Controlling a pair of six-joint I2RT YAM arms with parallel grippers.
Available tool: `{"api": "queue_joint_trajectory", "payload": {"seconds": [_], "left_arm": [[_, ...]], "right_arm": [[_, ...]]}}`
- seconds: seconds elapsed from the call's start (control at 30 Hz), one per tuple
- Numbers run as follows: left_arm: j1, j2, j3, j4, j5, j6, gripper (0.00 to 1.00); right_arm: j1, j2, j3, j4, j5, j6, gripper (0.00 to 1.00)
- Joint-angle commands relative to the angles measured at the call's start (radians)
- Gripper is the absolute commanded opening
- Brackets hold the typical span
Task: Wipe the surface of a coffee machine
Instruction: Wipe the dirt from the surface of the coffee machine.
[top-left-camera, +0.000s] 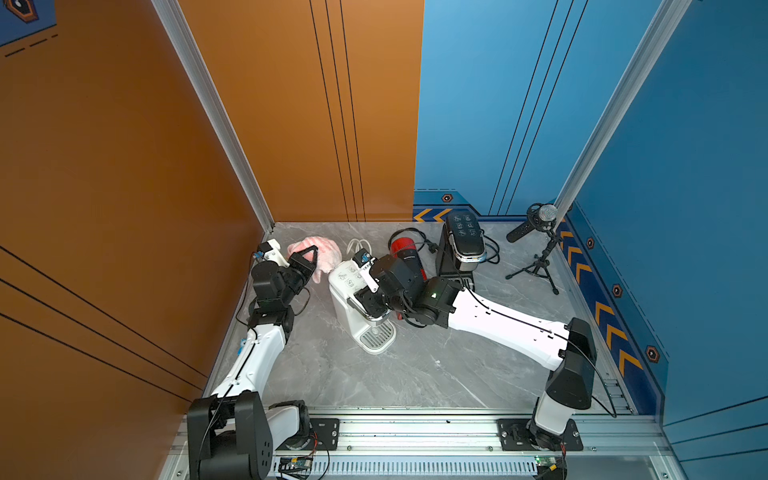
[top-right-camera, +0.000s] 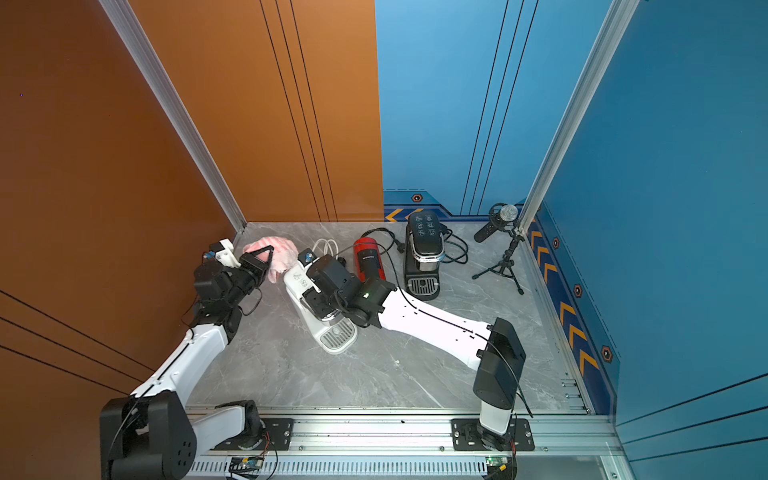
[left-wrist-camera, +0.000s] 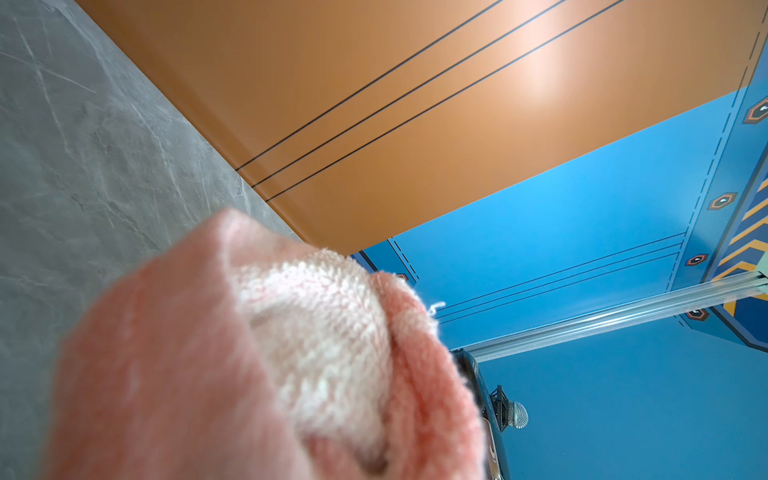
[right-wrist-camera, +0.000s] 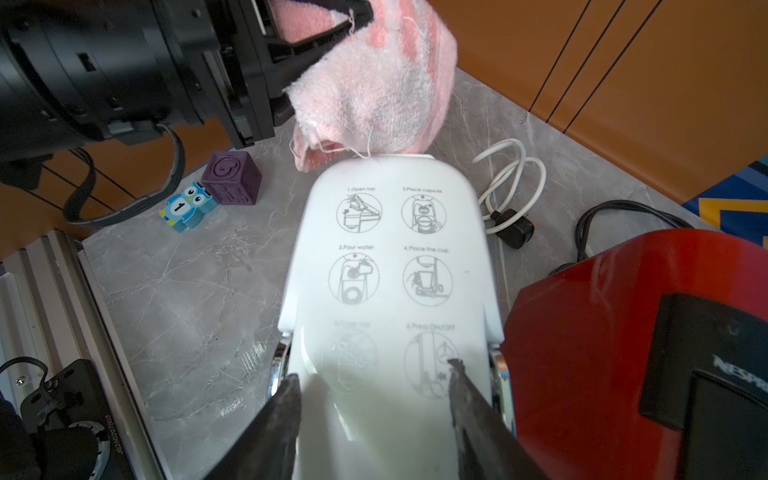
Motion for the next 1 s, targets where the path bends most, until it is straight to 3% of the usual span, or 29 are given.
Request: {"api": "queue_joint_trajectory", "payload": {"seconds": [0.0, 0.27, 0.47, 0.63, 0.83, 0.97], "left_arm": [[-0.016, 0.045, 0.02, 0.01, 0.046, 0.034, 0.0], [-0.017, 0.107, -0.102, 0.012, -0.001, 0.089, 0.0], [-0.021, 0.171, -0.201, 0.013, -0.049, 0.034, 0.0], [-0.046, 0.243, -0.212, 0.014, -0.067, 0.067, 0.0], [-0.056, 0.361, -0.185, 0.032, -0.01, 0.043, 0.0], [-0.055, 0.373, -0.199, 0.032, -0.027, 0.038, 0.0]], "right_arm": [[0.001, 0.031, -0.015, -0.092, -0.049, 0.026, 0.58], [-0.004, 0.026, -0.014, -0.096, -0.042, 0.024, 0.58], [-0.004, 0.037, -0.008, -0.096, -0.04, 0.028, 0.58], [-0.002, 0.053, 0.015, -0.1, -0.048, 0.032, 0.57], [-0.002, 0.052, 0.017, -0.106, -0.037, 0.038, 0.57], [-0.002, 0.046, 0.009, -0.105, -0.039, 0.039, 0.58]]}}
